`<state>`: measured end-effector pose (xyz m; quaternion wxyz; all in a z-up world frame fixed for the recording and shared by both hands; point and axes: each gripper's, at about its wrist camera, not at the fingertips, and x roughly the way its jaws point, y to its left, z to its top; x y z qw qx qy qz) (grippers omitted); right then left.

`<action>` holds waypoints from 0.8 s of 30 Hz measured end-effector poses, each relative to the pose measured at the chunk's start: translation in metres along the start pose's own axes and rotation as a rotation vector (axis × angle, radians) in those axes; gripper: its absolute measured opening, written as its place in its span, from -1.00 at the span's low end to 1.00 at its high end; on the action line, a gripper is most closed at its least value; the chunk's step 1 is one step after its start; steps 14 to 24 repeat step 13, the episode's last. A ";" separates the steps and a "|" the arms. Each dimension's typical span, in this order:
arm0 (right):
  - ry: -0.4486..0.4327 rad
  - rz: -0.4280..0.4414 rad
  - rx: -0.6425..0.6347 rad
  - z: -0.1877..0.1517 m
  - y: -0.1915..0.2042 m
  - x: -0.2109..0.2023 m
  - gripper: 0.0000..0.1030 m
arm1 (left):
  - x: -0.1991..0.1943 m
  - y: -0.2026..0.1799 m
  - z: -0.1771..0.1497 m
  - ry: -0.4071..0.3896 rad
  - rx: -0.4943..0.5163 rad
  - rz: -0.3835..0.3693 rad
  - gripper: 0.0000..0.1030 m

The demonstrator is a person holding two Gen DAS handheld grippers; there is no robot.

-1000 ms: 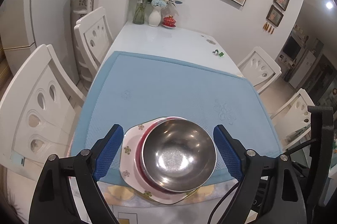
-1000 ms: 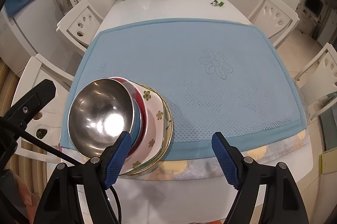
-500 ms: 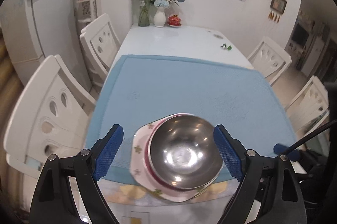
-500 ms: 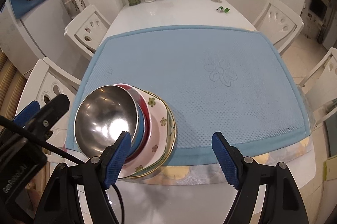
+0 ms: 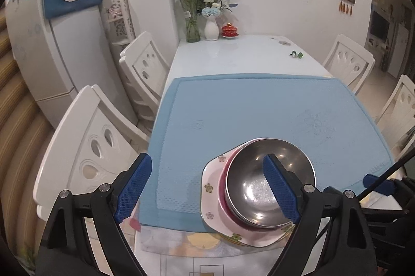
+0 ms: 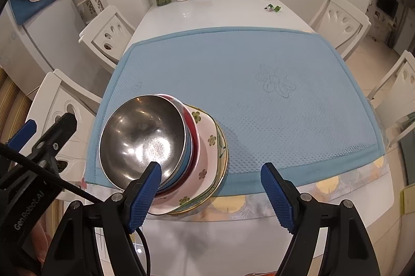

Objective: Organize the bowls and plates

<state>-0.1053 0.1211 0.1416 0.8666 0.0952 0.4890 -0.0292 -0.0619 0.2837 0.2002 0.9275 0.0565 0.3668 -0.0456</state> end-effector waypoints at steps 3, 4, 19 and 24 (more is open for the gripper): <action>0.003 -0.008 0.005 -0.002 0.000 0.000 0.49 | 0.000 0.004 0.002 0.001 -0.011 -0.014 0.69; 0.004 -0.012 0.004 -0.002 0.000 0.000 0.49 | 0.002 0.005 0.002 0.008 -0.017 -0.014 0.69; 0.000 -0.058 -0.012 -0.004 -0.004 -0.004 0.49 | 0.011 0.007 0.004 0.003 -0.085 -0.061 0.77; 0.000 -0.058 -0.012 -0.004 -0.004 -0.004 0.49 | 0.011 0.007 0.004 0.003 -0.085 -0.061 0.77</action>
